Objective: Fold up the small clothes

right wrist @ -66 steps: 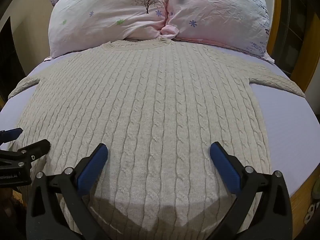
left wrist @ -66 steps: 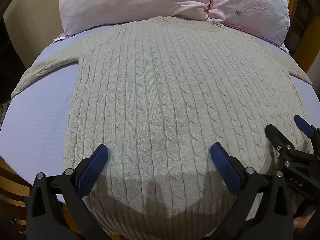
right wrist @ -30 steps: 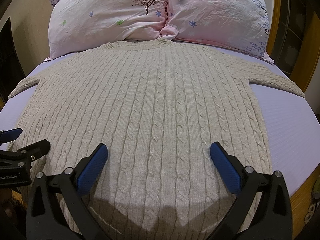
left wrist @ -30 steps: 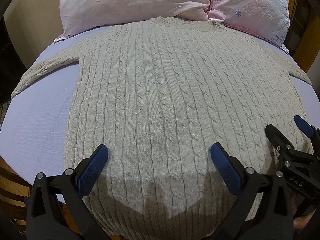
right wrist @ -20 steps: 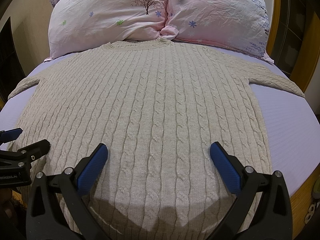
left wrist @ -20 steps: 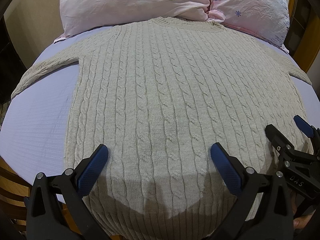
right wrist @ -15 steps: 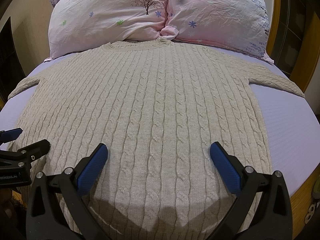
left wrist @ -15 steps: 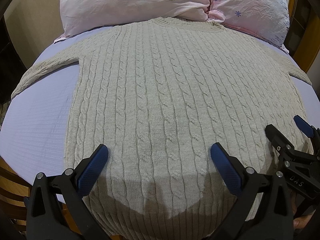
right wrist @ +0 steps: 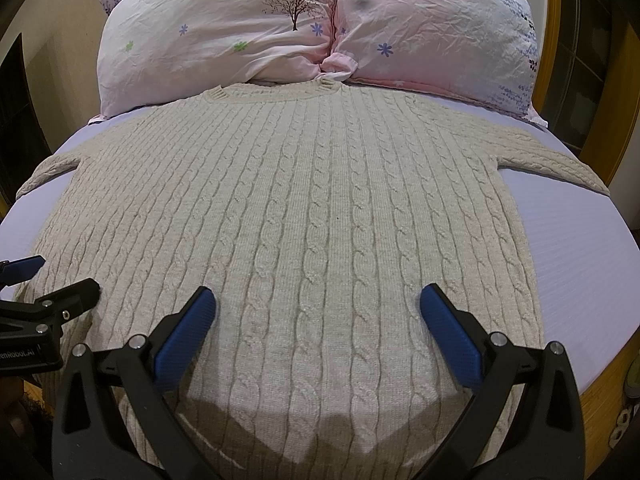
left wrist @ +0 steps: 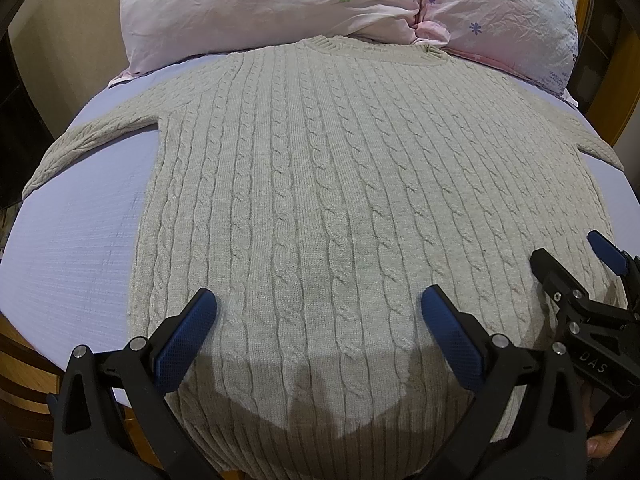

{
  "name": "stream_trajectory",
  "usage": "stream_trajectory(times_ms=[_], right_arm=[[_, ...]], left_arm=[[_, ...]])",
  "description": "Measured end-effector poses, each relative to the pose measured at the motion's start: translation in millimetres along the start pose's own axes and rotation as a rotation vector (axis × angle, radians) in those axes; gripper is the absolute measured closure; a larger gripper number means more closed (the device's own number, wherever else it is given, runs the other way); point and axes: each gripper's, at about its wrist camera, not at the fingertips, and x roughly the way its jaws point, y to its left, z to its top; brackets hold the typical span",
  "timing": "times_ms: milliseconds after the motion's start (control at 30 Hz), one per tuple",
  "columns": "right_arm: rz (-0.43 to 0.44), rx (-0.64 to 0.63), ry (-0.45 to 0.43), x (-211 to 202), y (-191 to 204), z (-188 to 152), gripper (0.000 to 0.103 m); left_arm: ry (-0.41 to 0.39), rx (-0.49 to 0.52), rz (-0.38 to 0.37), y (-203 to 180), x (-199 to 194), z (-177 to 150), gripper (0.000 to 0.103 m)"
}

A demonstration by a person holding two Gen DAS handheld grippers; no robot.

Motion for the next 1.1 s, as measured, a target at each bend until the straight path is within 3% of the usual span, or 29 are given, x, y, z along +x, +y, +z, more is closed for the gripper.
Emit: stream_trajectory(times_ms=[967,1100], right_arm=[[0.002,-0.010,-0.009,-4,2,1,0.002],[0.103,-0.028,-0.012,-17,-17,9,0.002]], left_arm=[[-0.006,0.002,0.001,0,0,1,0.001],[-0.047,0.016,-0.001,1,-4,-1,0.001]])
